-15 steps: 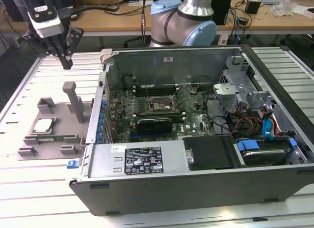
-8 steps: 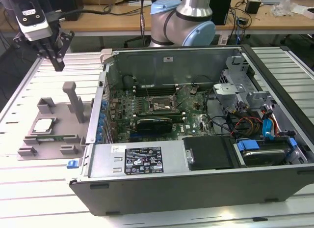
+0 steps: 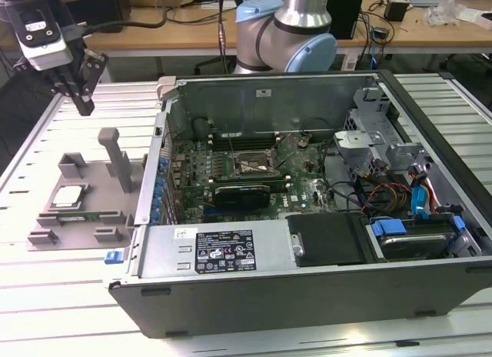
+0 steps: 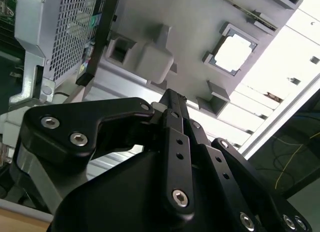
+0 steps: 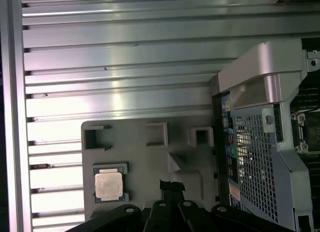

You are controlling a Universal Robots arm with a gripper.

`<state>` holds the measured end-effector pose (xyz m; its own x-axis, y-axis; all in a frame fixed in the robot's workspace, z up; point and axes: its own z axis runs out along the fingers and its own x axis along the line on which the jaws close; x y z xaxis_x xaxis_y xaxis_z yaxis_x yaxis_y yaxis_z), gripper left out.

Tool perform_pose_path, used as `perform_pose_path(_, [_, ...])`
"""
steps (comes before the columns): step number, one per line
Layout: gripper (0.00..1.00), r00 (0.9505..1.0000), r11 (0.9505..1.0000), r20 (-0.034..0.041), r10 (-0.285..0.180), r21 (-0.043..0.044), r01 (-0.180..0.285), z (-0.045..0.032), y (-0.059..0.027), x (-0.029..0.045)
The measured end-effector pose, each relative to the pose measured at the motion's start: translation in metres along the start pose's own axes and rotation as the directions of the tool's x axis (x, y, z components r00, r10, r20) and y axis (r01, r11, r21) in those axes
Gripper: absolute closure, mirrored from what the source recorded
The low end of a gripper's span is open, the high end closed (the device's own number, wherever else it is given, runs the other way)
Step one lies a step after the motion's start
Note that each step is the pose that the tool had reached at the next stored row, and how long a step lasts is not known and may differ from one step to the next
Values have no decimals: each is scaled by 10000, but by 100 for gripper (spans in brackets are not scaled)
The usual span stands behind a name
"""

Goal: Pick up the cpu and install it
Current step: 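Reach for the cpu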

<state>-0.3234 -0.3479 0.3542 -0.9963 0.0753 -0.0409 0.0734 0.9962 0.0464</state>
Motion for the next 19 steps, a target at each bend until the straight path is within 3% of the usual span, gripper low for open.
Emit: perform_pose_path(19, [89,10000,10000,-1,0,1,0,215,-45,245])
